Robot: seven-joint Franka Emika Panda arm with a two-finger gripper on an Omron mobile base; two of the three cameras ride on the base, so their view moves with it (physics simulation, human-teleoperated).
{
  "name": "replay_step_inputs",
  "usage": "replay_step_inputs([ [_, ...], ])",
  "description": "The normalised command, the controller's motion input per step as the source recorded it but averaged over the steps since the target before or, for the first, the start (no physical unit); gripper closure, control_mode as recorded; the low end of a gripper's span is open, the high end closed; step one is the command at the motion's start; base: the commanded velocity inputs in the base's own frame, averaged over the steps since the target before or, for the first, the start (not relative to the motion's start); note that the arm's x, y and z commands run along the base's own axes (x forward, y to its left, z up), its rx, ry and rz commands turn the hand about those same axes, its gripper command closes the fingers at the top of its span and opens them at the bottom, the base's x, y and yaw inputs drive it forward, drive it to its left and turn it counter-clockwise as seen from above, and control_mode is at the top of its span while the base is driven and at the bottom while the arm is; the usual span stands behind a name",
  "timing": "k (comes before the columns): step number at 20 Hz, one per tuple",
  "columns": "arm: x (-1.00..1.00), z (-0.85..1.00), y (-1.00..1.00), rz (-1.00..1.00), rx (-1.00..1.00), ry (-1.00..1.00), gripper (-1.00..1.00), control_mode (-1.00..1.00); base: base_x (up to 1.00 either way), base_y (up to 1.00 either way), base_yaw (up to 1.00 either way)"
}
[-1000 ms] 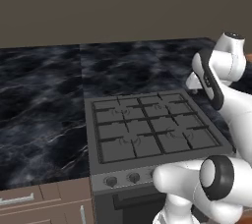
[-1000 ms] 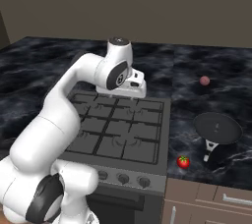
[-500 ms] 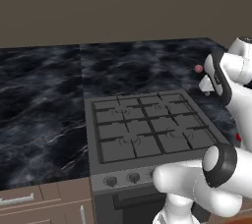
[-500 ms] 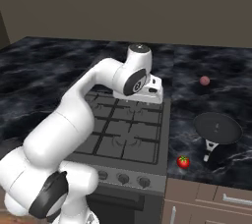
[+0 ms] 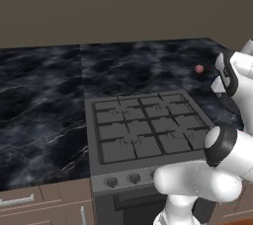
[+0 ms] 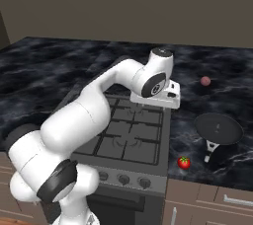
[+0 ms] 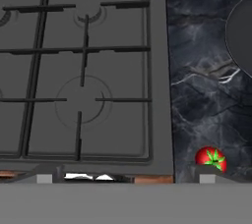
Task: Place the pan on the rear right burner on the stove. Then place the tomato and the onion in the pan and turn on the rear right burner.
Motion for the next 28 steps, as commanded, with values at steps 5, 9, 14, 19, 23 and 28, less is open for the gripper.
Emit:
replay_step_inputs([
  [5, 0.17, -0.08, -0.49, 0.0, 0.03, 0.07, -1.0, -1.0, 0.0, 0.0, 0.0],
  [9, 0.13, -0.13, -0.46, 0.0, 0.02, 0.04, -1.0, -1.0, 0.0, 0.0, 0.0],
  [14, 0.1, -0.18, -0.44, 0.0, 0.02, 0.03, -1.0, -1.0, 0.0, 0.0, 0.0],
  [19, 0.09, -0.26, -0.42, 0.0, 0.01, 0.04, -1.0, -1.0, 0.0, 0.0, 0.0],
  [23, 0.16, -0.22, -0.41, 0.0, 0.0, 0.07, -1.0, -1.0, 0.0, 0.0, 0.0],
  [28, 0.21, -0.19, -0.37, 0.0, 0.0, 0.11, -1.0, -1.0, 0.0, 0.0, 0.0],
])
